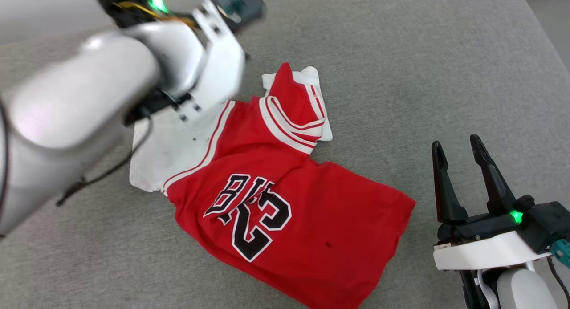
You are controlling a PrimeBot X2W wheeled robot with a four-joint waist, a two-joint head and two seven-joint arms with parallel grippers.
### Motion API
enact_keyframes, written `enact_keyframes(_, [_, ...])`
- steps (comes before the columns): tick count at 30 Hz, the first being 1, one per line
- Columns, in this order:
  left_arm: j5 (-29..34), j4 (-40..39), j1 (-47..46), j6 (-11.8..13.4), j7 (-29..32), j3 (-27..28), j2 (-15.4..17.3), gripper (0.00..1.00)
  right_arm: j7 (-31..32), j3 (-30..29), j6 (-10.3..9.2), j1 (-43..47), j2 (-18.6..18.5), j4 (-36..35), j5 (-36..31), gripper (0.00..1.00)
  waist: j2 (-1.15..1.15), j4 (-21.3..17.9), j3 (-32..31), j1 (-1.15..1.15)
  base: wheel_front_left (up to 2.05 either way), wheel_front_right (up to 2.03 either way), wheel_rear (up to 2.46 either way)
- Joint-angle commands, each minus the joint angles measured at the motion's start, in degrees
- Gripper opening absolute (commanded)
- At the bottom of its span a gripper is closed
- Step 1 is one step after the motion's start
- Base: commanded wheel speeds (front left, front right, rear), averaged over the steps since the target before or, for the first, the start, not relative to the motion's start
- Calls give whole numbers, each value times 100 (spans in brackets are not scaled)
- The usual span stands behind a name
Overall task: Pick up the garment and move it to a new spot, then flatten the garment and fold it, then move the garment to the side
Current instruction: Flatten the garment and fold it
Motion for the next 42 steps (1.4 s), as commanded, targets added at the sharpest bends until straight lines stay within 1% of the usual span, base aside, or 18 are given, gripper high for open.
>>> enact_keyframes(1, [-94,98,-64,5,38,-3,44,100,-12,2,-6,65,18,-15,-26,100,0,47,-34,0,0,0,0])
enact_keyframes(4, [-397,468,-333,5,189,11,200,100,-12,20,-6,44,18,-54,-22,100,0,47,7,0,0,0,0])
enact_keyframes(7, [-668,842,-488,5,492,13,358,100,-12,56,-6,-11,18,-104,-1,100,0,-3,99,0,0,0,0])
enact_keyframes(11, [-1049,1145,-494,5,1275,8,486,100,-12,48,-6,-26,18,-156,19,100,0,-92,259,0,0,0,0])
enact_keyframes(14, [-1200,1238,-424,4,1750,7,579,100,-12,49,-6,-49,18,-179,31,100,0,-153,404,0,0,0,0])
enact_keyframes(18, [-1223,1267,-262,4,2166,4,635,100,-12,53,-5,-109,18,-201,66,100,0,-218,587,0,0,0,0])
enact_keyframes(24, [-886,1048,102,4,2797,2,742,100,-12,72,-6,-192,18,-219,79,100,0,-279,823,0,0,0,0])
enact_keyframes(26, [-818,940,235,4,2888,-2,772,100,-12,66,-6,-227,18,-215,79,100,0,-282,884,0,0,0,0])
enact_keyframes(31, [-791,846,600,3,2785,-65,737,100,-12,91,-6,-310,18,-195,64,100,0,-287,996,0,0,0,0])
enact_keyframes(32, [-774,833,652,3,2767,-75,732,88,-12,92,-6,-304,18,-186,56,100,0,-283,1005,0,0,0,0])
enact_keyframes(33, [-760,820,689,3,2729,-81,729,24,-12,88,-6,-309,19,-176,45,100,0,-276,1007,0,0,0,0])
enact_keyframes(34, [-746,793,719,3,2700,-83,720,0,-12,69,-6,-310,19,-170,31,100,0,-257,996,0,0,0,0])
enact_keyframes(42, [-843,434,574,3,1931,11,832,0,-12,-29,-5,-139,19,-92,-73,100,0,56,630,0,0,0,0])
